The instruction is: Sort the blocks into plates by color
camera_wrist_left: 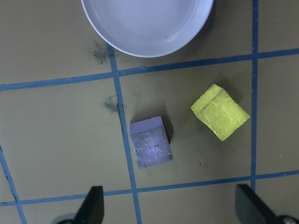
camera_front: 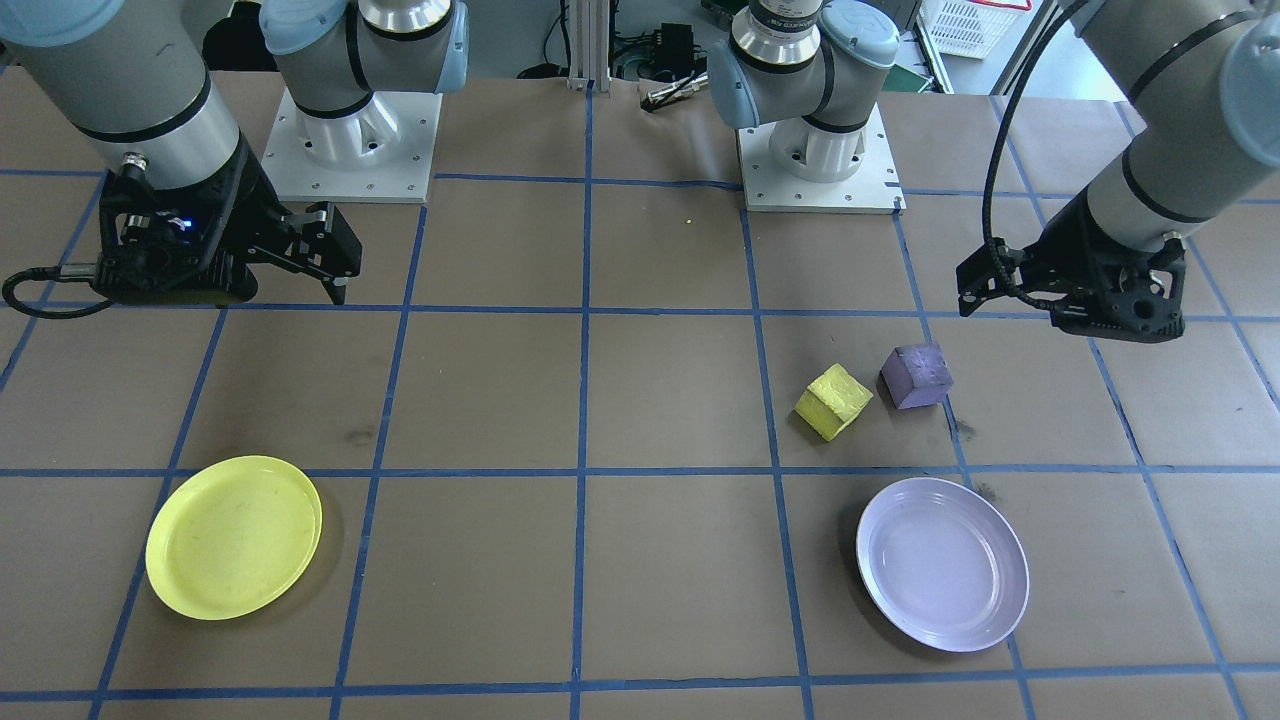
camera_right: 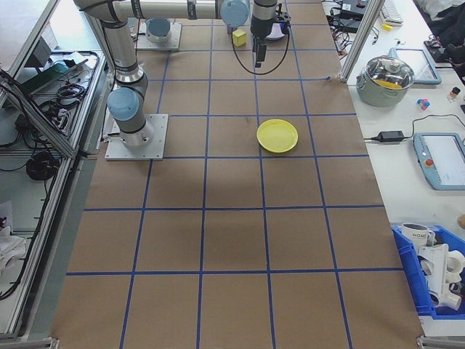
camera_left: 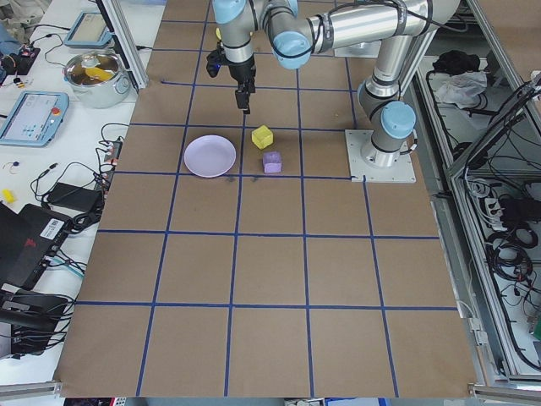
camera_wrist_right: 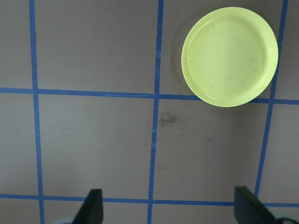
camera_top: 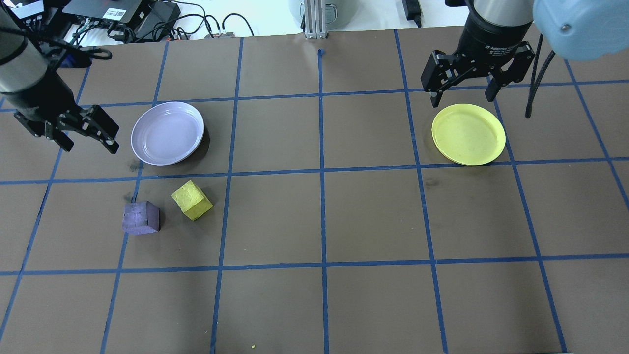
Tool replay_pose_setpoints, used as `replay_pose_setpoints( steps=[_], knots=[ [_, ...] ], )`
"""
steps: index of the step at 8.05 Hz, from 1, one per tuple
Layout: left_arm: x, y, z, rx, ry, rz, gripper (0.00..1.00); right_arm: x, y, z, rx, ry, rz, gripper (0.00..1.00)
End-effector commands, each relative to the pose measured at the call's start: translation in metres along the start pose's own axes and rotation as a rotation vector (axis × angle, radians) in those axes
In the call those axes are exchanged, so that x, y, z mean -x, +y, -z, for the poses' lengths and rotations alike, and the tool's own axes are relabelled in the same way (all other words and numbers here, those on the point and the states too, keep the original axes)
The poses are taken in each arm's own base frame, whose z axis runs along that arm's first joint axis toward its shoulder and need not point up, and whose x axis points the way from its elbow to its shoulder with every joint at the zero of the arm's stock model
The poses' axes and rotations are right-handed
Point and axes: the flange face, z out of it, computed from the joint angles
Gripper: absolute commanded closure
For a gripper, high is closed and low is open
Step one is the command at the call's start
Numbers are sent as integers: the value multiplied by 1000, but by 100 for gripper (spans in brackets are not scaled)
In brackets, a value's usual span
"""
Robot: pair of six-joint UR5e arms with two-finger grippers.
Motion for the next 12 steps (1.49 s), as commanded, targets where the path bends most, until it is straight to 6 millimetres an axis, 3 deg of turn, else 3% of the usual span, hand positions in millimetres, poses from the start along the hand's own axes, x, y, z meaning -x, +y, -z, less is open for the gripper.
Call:
replay_pose_setpoints(
  steps=[1, 3, 5, 10, 12],
  knots=[
    [21, 19, -91, 41, 31, 108, 0, 0, 1, -10, 16, -1, 1, 0],
    [41, 13, -134, 104, 71, 148, 0, 1, 1, -12, 17, -3, 0, 0],
    [52, -13, -178, 125, 73, 223, 0, 0, 1, -12, 18, 0, 1, 0],
    [44, -19, -199, 164, 82, 286, 0, -1, 1, -14, 19, 0, 75, 0],
    [37, -7, -218, 206, 93, 286, 0, 0, 1, -14, 19, 0, 64, 0]
  ],
)
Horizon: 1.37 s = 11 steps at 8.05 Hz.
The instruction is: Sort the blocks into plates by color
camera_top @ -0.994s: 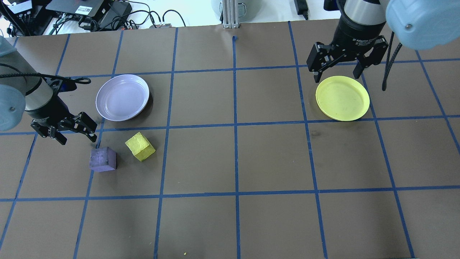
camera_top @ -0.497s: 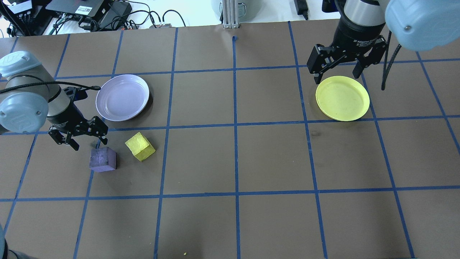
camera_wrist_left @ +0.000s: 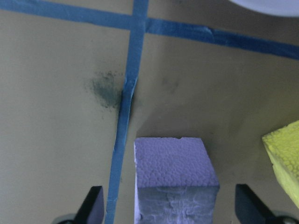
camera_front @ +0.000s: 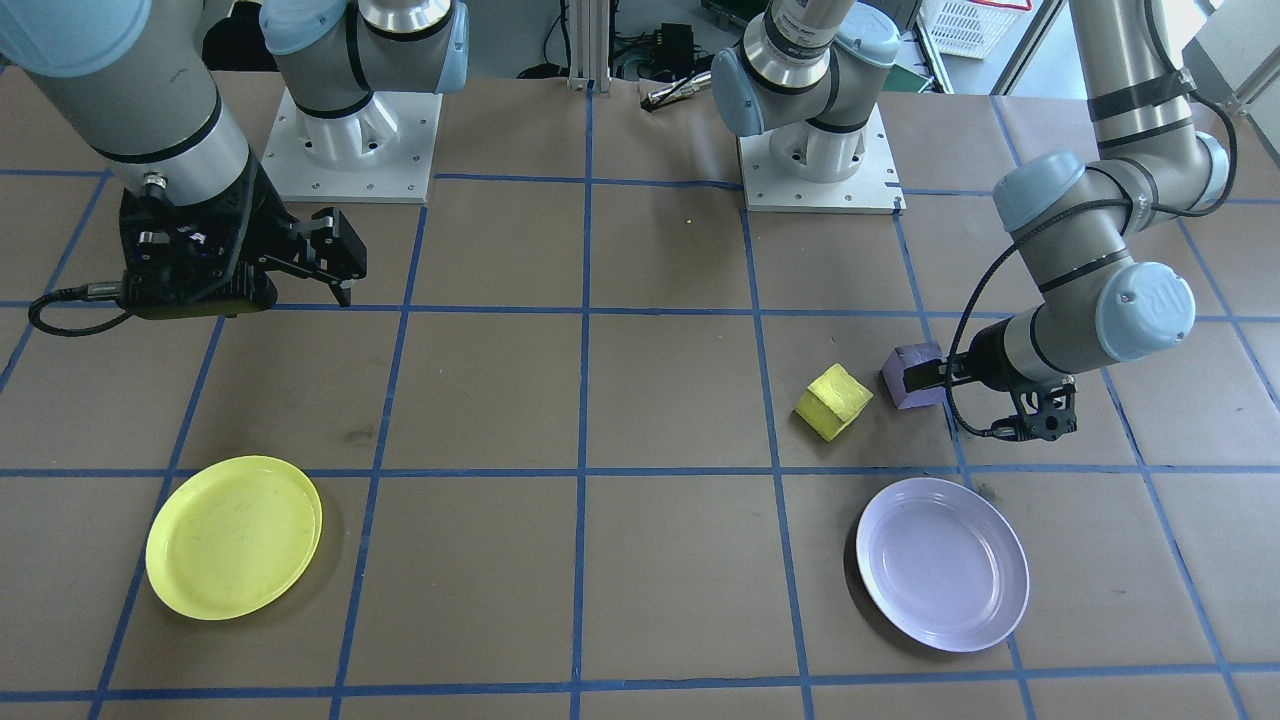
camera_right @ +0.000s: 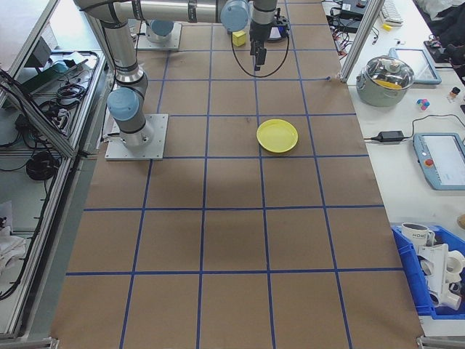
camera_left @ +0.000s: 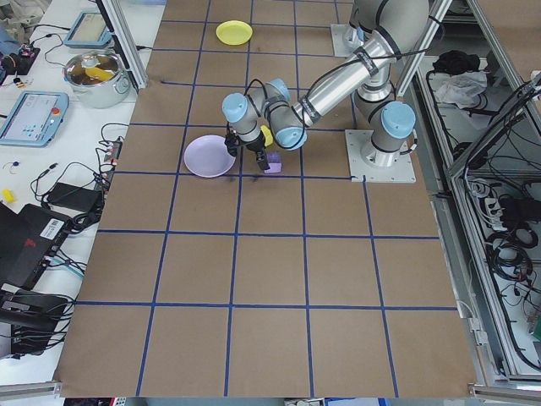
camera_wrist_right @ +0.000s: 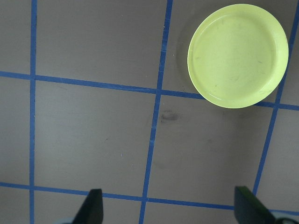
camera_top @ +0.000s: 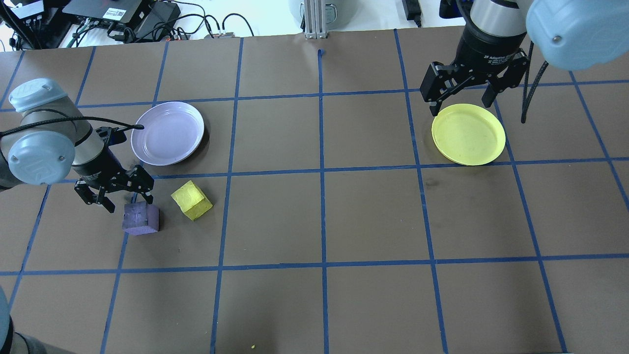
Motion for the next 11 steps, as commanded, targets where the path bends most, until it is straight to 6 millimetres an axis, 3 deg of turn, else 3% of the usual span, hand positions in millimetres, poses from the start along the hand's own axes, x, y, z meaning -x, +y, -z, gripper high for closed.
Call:
replay_pose_setpoints(
  steps=[1, 2, 3, 4, 5, 7, 8, 10, 11],
  knots=[
    [-3, 8, -21, 42, 4, -1, 0, 1, 1, 1, 0, 0, -17, 0],
    [-2, 9, -21, 44, 5, -8, 6, 1, 0, 0, -1, -1, -57, 0],
    [-2, 8, -21, 43, 1, -15, 36, 1, 0, 0, 2, -2, -92, 0],
    [-1, 8, -21, 45, -2, -22, 74, 1, 1, -1, 5, -2, -92, 0],
    [1, 8, -19, 46, -23, -52, 100, 1, 1, -1, 6, -2, -94, 0],
    [4, 12, -5, 32, -61, -89, 100, 1, 1, -2, 8, -2, -94, 0],
    [5, 16, 18, 2, -86, -124, 100, 1, 1, -4, 6, -2, -92, 0],
    [5, 1, 118, -64, -96, -152, 100, 0, 1, -4, 8, -2, -94, 0],
    [-9, -22, 151, -80, -104, -187, 100, 0, 1, -5, 12, -3, -92, 0]
  ],
)
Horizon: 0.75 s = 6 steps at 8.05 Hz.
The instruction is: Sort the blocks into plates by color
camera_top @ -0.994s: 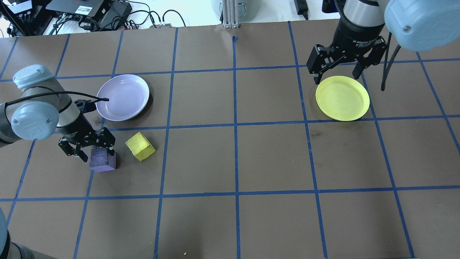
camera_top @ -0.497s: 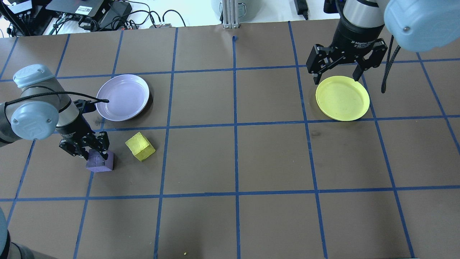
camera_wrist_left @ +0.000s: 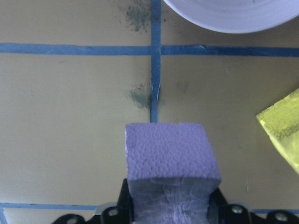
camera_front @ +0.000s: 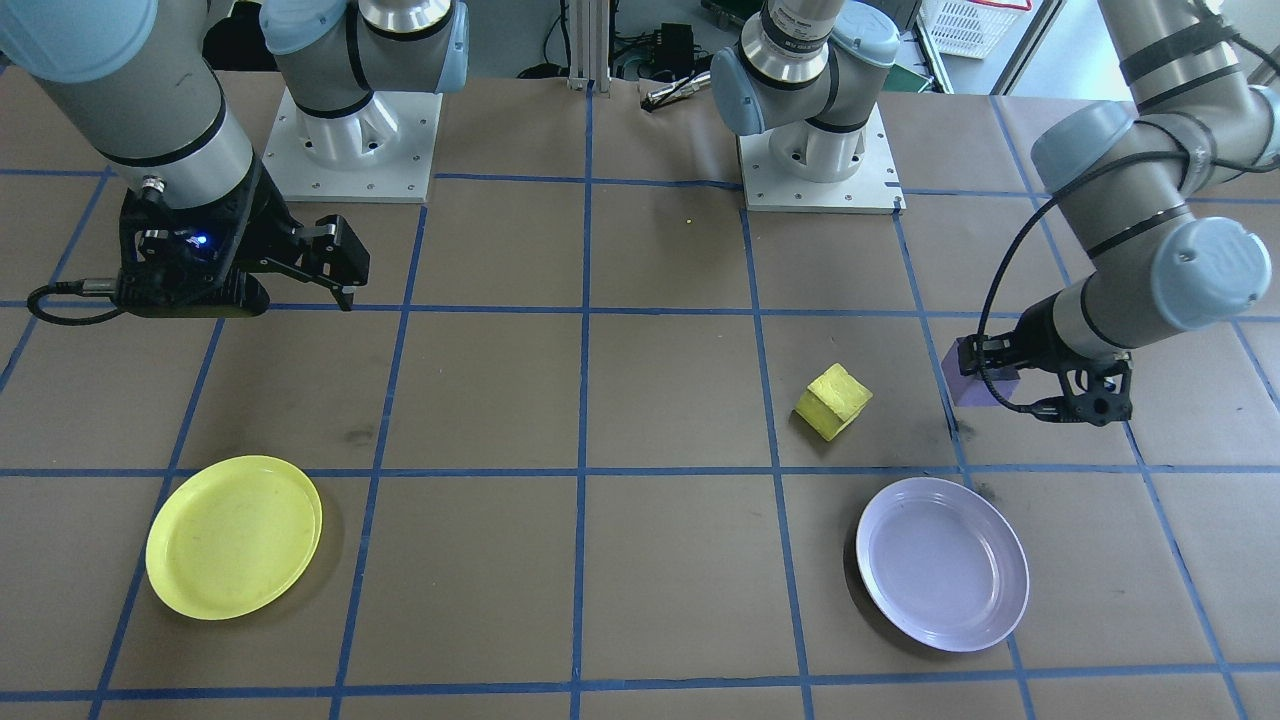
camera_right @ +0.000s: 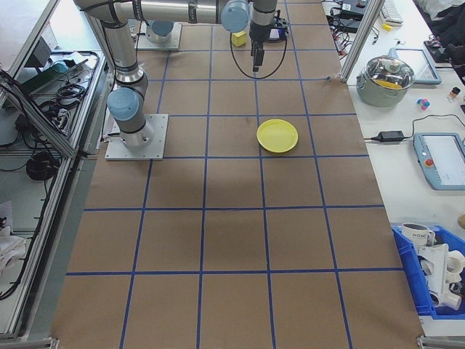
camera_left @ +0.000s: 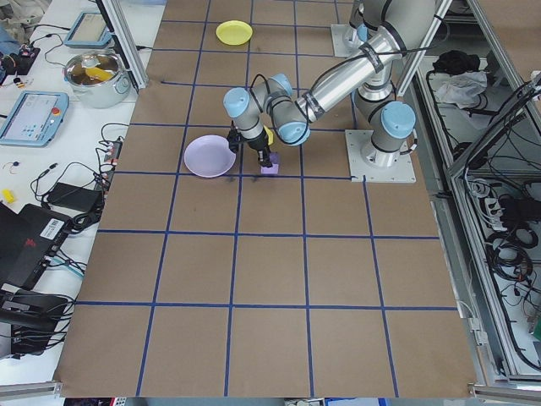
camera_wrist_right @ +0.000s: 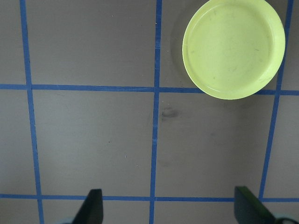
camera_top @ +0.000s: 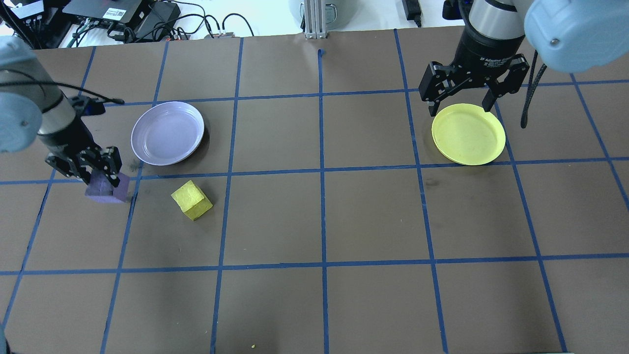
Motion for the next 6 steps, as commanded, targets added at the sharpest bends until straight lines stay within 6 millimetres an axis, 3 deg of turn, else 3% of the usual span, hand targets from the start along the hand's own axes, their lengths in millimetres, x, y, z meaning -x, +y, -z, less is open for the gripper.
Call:
replay_pose_setpoints(
  steps=[1, 2, 3, 4, 6],
  knots=[
    [-21, -65, 92, -87, -13, -96, 100, 1, 1, -1, 5, 0, 3, 0],
    [-37, -98, 98, -120, 13, -130, 100, 1, 1, -1, 5, 0, 4, 0],
    [-40, -123, 87, -119, 27, -141, 100, 0, 0, -1, 5, 0, 4, 0],
    [-37, -140, 74, -125, 23, -144, 94, 0, 0, -1, 5, 1, 4, 0],
    [-30, -166, 46, -140, 6, -171, 100, 0, 1, -3, 8, 1, 7, 0]
  ],
)
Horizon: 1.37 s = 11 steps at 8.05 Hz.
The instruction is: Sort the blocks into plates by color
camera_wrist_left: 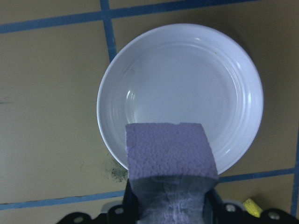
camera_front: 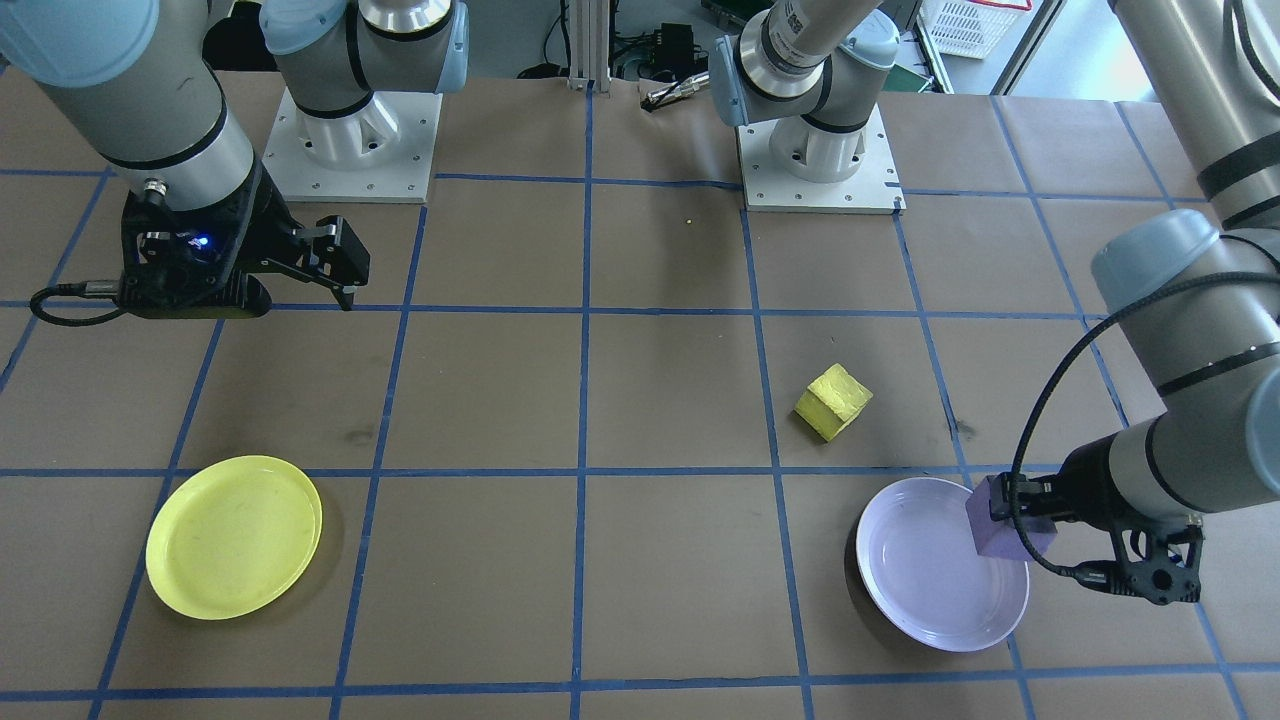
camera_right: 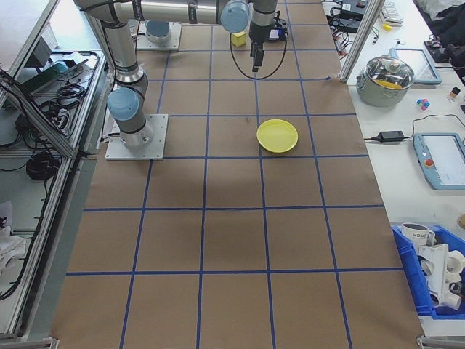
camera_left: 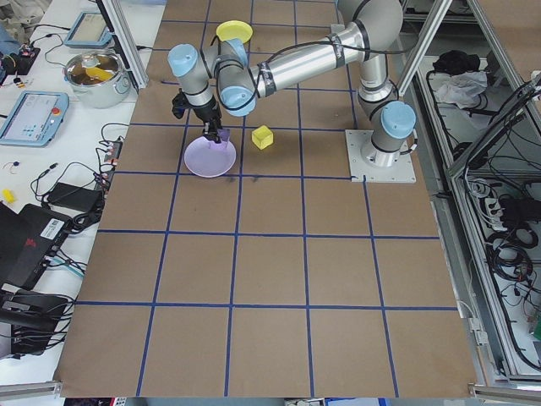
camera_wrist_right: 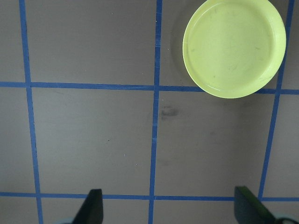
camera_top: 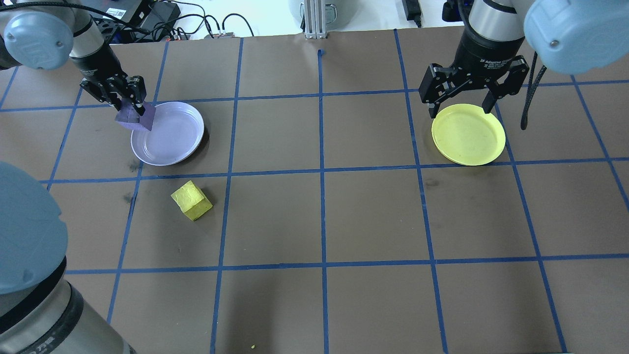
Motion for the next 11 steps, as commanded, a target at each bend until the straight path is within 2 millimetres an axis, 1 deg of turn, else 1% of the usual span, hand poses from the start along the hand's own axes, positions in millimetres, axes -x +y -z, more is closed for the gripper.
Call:
replay_pose_setpoints(
  steps=[1, 2, 3, 4, 5, 6, 7, 8, 9, 11],
  knots=[
    [10, -27, -34, -29, -17, -32, 100, 1, 1, -4, 7, 0, 4, 0],
    [10, -31, -47, -16, -10, -25, 100, 1, 1, -4, 7, 0, 4, 0],
    [7, -33, -50, -12, -8, -25, 95, 0, 1, -4, 7, 0, 4, 0],
    [6, -34, -54, -8, -3, -29, 68, 0, 1, -4, 7, 0, 4, 0],
    [5, -39, -70, 12, 12, -26, 52, 0, 1, -4, 7, 0, 4, 0],
    [4, -40, -76, 22, 12, -15, 47, 0, 1, -5, 8, 0, 4, 0],
    [4, -39, -73, 18, 12, -12, 32, 0, 1, -5, 8, 0, 4, 0],
    [2, -39, -73, 25, 11, 23, 3, 0, 1, -5, 8, 0, 4, 0],
    [-4, -33, -59, 29, 8, 43, 0, 0, 1, -5, 7, 0, 4, 0],
    [-12, -6, -11, 36, 12, 44, 0, 0, 0, -4, 5, 0, 5, 0]
  ],
)
